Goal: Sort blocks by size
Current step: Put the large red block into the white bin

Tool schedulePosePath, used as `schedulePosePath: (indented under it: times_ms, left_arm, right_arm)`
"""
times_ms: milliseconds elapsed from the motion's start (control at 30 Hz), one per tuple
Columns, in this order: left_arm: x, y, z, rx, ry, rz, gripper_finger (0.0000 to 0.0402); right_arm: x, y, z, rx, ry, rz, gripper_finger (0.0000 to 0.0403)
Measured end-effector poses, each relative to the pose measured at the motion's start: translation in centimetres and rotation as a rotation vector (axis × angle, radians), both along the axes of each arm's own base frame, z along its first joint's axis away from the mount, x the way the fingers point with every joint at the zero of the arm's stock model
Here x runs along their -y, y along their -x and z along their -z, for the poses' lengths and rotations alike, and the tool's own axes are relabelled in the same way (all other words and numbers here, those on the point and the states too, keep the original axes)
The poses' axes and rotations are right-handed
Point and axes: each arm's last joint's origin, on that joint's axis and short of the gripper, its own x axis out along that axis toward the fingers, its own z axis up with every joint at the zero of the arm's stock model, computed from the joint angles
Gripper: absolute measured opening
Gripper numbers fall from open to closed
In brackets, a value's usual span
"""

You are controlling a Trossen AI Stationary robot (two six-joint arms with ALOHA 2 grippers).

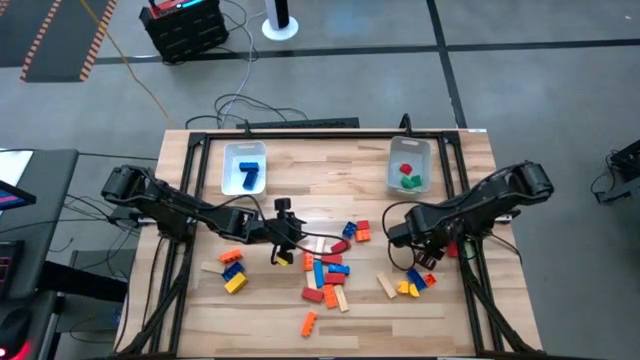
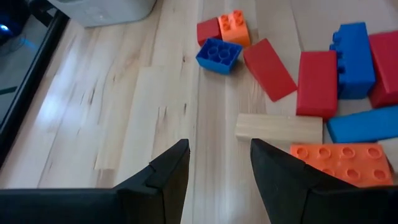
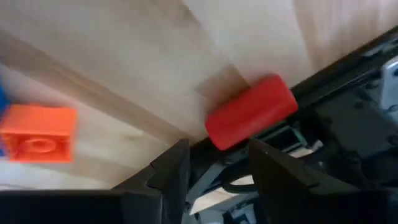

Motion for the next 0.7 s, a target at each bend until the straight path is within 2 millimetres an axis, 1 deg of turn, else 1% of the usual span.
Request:
schedulePosePath:
  times_ms: [67,267,367,467,700]
  left_arm:
    - [0.1,0.1,0.1,-0.019,-0.004,0.003,0.0167]
    - [0.1,0.2,0.2,-0.024,-0.006,0.003,0.0167]
    - [0.1,0.2,0.2,-0.023,-0.006,0.003,0.0167]
    - [0.1,0.1,0.1,-0.019,-0.005,0.003,0.0167]
    - [0.1,0.1,0.1,-0.013,0.007,-0.005,0.0167]
  right_arm:
    - [-0.1,0.4,0.2,-0.029,0.011,0.018,0.0191]
    - [-0.4,0.3,0.3,-0.019,0.040,0.071,0.0176]
    - [-0.3,0.2,0.8,-0.054,0.031,0.050,0.0168]
    - [-0.5,0.1,1.5,-0.112,-0.002,0.008,0.0159]
    - [-0.7,-0.3,3.9,-0.250,-0.034,-0.033,0.0144]
